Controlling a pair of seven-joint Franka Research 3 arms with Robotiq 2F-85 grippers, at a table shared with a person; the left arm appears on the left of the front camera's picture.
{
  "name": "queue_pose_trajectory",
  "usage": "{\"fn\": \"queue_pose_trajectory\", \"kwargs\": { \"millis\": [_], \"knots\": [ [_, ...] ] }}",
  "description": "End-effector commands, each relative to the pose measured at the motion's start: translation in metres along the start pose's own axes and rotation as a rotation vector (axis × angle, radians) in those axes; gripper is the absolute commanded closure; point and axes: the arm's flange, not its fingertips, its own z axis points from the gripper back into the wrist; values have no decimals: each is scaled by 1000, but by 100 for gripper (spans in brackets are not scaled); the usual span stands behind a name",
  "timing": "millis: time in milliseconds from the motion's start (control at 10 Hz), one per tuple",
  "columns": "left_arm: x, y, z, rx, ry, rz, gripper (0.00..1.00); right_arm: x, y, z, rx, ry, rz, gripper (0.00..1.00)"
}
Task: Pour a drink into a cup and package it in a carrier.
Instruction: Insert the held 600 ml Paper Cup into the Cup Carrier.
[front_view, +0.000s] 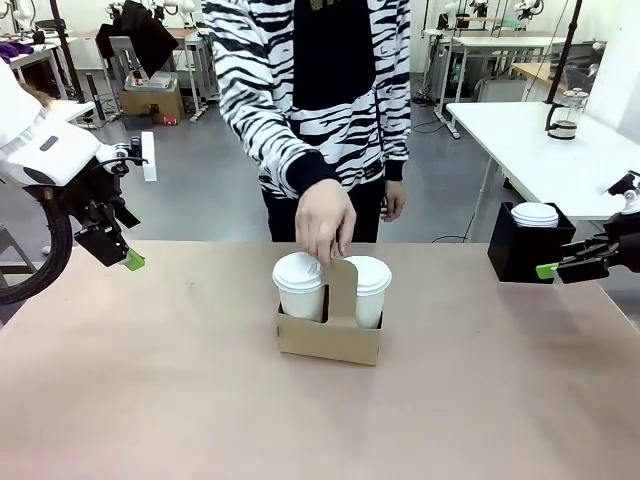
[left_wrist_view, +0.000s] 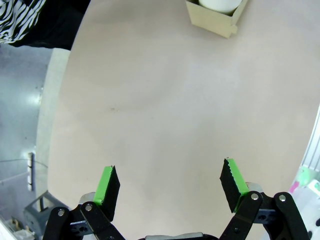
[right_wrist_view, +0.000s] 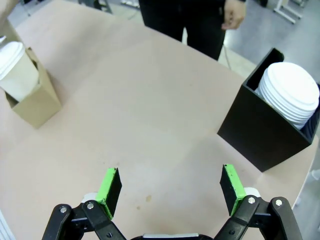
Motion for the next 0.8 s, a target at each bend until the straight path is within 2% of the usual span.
{"fn": "queue_pose_trajectory", "kwargs": {
  "millis": [0,700],
  "knots": [
    [1,1,1,0,0,8,0,-1,-1,1,8,-6,28,0],
    [1,1,1,0,0,8,0,-1,-1,1,8,-6,28,0]
  ]
}}
